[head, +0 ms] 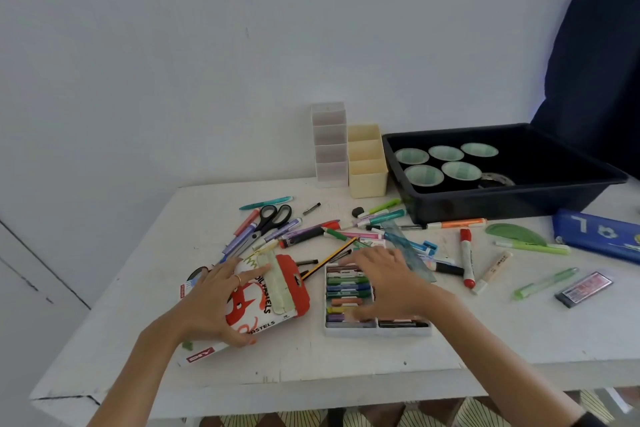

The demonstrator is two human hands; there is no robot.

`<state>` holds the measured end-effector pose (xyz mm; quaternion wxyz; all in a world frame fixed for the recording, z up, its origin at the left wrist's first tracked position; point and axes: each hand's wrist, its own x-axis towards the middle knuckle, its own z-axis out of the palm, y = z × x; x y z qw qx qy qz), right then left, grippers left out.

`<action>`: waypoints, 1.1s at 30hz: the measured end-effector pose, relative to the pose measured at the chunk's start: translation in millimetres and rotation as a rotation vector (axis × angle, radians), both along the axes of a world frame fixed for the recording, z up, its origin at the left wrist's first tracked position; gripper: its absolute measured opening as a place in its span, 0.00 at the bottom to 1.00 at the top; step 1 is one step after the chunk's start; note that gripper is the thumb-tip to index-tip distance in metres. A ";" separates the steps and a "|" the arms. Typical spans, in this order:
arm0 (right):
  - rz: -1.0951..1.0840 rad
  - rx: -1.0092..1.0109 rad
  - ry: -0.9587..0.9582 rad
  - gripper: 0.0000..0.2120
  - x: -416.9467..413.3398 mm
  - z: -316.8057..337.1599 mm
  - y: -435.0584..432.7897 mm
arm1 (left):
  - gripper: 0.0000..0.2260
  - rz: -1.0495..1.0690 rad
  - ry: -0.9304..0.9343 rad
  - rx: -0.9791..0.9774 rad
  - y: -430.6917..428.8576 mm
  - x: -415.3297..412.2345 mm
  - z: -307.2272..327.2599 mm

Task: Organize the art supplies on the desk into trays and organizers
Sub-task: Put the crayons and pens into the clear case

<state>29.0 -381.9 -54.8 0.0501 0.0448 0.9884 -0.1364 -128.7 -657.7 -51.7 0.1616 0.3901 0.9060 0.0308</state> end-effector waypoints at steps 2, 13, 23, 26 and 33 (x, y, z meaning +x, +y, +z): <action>0.063 -0.048 -0.137 0.50 -2.8 -9.9 0.9 | 0.46 -0.020 -0.013 -0.001 -1.8 -0.3 -0.1; -0.162 -0.201 0.234 0.37 8.0 -33.0 -5.6 | 0.44 -0.100 -0.034 -0.010 -2.1 6.8 -1.7; -0.189 -0.086 0.355 0.34 6.8 -39.2 -32.8 | 0.47 -0.196 -0.028 0.058 28.1 15.9 -9.4; -0.076 -0.081 0.343 0.34 9.3 -39.0 -31.7 | 0.48 -0.233 -0.024 0.062 32.8 18.1 -8.9; 0.080 -0.113 0.229 0.32 6.4 -32.7 -22.8 | 0.46 -0.330 -0.029 -0.015 41.6 19.6 -7.8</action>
